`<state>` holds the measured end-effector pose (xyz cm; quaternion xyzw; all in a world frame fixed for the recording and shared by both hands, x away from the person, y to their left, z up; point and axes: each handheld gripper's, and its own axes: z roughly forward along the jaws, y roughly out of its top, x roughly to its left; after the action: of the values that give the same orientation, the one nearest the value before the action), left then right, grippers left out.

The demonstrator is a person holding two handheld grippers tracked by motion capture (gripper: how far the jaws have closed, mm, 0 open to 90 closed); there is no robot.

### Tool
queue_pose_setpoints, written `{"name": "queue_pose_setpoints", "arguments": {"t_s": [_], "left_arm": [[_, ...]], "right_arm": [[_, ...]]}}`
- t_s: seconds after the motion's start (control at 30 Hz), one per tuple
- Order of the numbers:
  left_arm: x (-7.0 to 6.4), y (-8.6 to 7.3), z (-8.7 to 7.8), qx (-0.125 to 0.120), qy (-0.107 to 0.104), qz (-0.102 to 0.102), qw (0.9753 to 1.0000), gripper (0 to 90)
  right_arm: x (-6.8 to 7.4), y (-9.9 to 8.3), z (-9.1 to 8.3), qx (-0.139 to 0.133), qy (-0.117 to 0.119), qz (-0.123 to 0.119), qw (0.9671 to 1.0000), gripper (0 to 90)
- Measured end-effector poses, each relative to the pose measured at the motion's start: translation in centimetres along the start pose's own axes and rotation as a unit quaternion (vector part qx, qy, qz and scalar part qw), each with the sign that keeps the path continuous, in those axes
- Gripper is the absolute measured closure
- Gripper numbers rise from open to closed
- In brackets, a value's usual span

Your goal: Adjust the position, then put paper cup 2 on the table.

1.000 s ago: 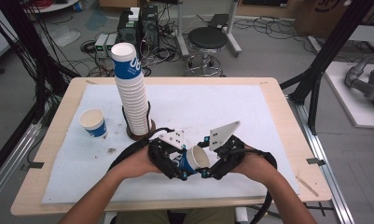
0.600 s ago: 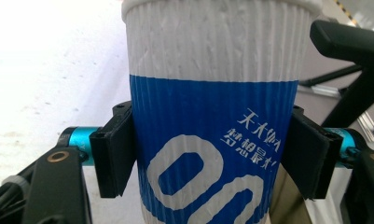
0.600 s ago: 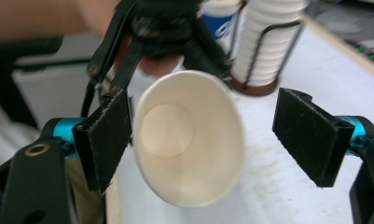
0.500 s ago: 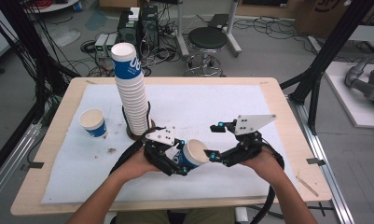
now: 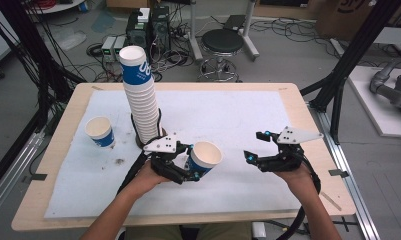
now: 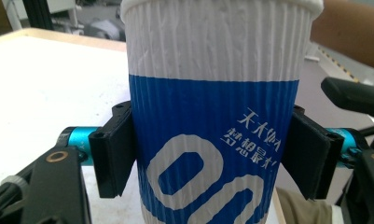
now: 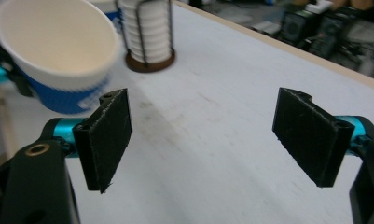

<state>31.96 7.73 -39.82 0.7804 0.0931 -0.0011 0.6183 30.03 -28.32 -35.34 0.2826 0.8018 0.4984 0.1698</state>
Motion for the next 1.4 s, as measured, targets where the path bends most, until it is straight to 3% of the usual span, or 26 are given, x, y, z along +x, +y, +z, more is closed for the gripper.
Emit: {"name": "queue_pose_setpoints", "arguments": {"t_s": [0.13, 0.37, 0.53, 0.73, 1.13, 1.4], "left_arm": [[0.1, -0.3, -0.2, -0.033, 0.018, 0.008, 0.9992, 26.4], [0.5, -0.6, -0.5, -0.055, 0.048, 0.021, 0.9971, 26.4], [0.7, -0.9, -0.5, -0.068, 0.056, 0.023, 0.9959, 26.4], [0.7, -1.1, -0.4, -0.085, 0.06, 0.02, 0.9944, 26.4], [0.9, -1.2, -0.7, -0.1, 0.083, 0.017, 0.9914, 26.3], [1.6, -0.4, -0.2, -0.111, 0.089, 0.019, 0.9897, 26.2]], "right_arm": [[-0.4, -1.4, -0.2, 0.009, -0.03, 0.002, 0.9995, 20.3], [-0.7, -3.1, -0.6, -0.022, -0.06, 0.009, 0.9979, 20.2], [-1.0, -4.4, -0.4, -0.022, -0.074, 0.035, 0.9964, 20.3], [-1.1, -4.6, -0.4, -0.026, -0.081, 0.044, 0.9954, 20.3], [-0.9, -4.5, -0.5, -0.032, -0.084, 0.033, 0.9954, 20.3], [-0.9, -4.6, -1.1, -0.041, -0.089, 0.034, 0.9946, 20.3]]}}
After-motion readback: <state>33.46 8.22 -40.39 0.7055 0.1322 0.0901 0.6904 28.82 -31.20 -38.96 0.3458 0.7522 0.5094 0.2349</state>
